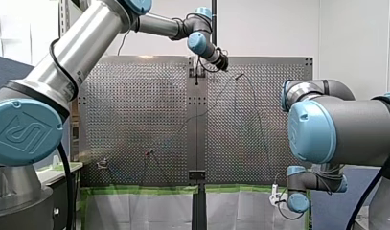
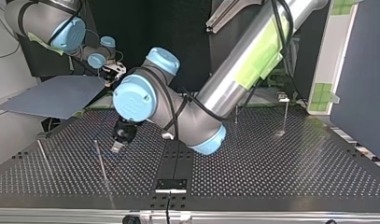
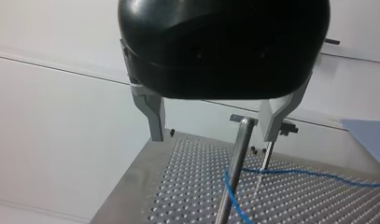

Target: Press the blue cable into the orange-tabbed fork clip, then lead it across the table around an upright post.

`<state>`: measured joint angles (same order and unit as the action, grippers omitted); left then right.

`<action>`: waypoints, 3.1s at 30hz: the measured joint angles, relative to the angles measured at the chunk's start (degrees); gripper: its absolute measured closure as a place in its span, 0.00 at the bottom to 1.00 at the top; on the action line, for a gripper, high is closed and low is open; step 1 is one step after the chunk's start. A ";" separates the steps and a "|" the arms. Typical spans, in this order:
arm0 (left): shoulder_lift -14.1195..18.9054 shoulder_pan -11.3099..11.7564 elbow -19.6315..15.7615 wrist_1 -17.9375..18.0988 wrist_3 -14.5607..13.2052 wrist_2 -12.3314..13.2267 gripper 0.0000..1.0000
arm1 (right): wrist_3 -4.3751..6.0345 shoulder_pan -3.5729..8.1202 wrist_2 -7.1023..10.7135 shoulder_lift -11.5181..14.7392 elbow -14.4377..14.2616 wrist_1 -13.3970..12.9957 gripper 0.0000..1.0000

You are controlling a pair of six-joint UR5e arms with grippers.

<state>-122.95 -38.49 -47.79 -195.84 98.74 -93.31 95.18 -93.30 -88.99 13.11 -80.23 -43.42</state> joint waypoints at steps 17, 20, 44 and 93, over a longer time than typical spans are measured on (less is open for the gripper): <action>-0.02 -0.45 -5.50 5.11 0.68 0.29 0.00 | -0.84 -0.27 0.67 0.02 0.35 0.25 1.00; -0.02 -0.45 -5.52 5.10 0.74 0.20 0.00 | -0.75 -0.29 0.86 0.01 0.35 0.27 1.00; 0.04 -0.46 -5.54 3.80 0.84 -6.00 0.00 | -0.41 -0.31 1.00 -0.02 0.37 0.35 1.00; 12.02 -0.16 -19.72 16.05 1.72 -8.68 0.00 | -1.84 -0.55 0.96 -0.02 0.52 0.40 1.00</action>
<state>-110.93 -38.66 -67.51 -179.79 100.46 -102.00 93.34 -93.85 -88.02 13.09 -79.71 -43.02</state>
